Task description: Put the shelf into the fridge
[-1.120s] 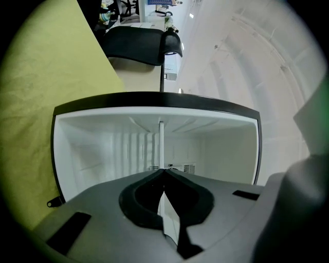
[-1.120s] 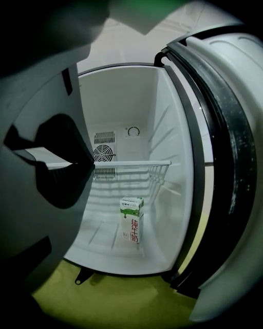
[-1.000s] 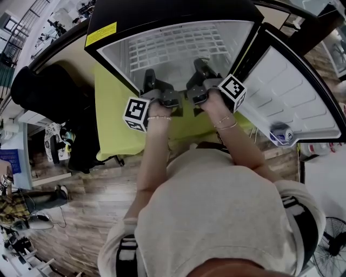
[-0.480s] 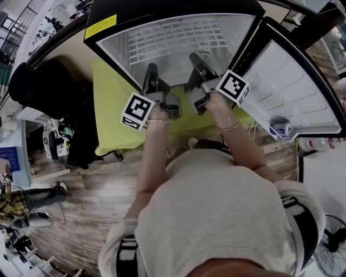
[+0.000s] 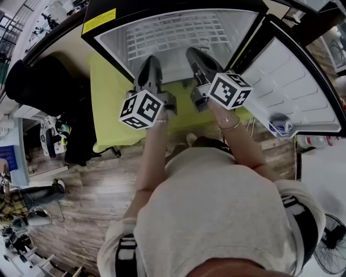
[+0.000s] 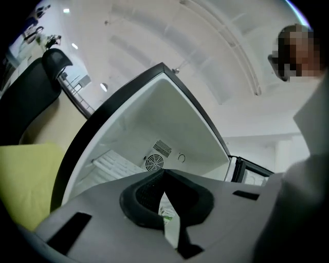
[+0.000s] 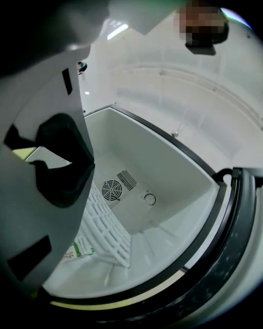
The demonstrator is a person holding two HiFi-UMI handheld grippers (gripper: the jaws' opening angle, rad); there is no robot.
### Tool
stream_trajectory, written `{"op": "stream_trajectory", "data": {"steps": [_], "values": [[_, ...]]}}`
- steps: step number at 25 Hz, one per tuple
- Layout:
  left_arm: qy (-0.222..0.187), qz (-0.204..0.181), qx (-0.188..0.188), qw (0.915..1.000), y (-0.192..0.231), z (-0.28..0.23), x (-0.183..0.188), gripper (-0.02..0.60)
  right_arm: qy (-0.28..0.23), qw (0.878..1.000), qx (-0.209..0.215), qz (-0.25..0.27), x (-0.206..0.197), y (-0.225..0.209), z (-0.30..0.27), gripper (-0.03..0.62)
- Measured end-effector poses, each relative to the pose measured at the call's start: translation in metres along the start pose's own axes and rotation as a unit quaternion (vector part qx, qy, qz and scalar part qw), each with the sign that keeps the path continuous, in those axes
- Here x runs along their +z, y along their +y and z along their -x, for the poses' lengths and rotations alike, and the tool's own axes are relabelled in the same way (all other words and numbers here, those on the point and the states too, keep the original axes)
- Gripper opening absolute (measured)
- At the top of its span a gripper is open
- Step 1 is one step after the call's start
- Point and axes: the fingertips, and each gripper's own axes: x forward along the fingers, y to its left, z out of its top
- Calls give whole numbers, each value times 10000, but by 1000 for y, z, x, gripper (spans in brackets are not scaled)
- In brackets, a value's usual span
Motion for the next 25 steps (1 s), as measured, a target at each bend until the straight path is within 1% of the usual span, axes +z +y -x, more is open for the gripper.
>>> {"op": "stream_trajectory", "data": {"steps": [4, 6, 8, 11, 16, 17, 19, 22, 25], "values": [[140, -774, -19, 9969, -8, 1, -3, 2, 214, 9958, 25, 884, -4, 9, -3, 6], [233, -1198, -39, 9925, -12, 1, -5, 3, 301, 9896, 43, 1403, -6, 15, -3, 6], [326, -1576, -82, 9869, -16, 1, -7, 9, 388, 9797, 54, 1967, -8, 20, -3, 6], [484, -2125, -164, 9758, -22, 0, -12, 9, 512, 9661, 61, 2528, -11, 25, -5, 9], [845, -2953, -302, 9512, -31, 1, -26, 11, 767, 9501, 57, 3022, -24, 26, -5, 9], [924, -3069, -311, 9467, -31, 2, -29, 11, 844, 9475, 40, 3084, -28, 26, -4, 9], [1081, -3190, -320, 9410, -31, 2, -35, 11, 991, 9427, -3, 3186, -36, 23, -4, 9], [1330, -3222, -279, 9369, -25, 3, -44, 11, 1235, 9420, 15, 3120, -51, 21, -4, 9], [1627, -3164, -192, 9344, -17, 3, -56, 11, 1538, 9411, -5, 3011, -66, 15, -2, 9]]}}
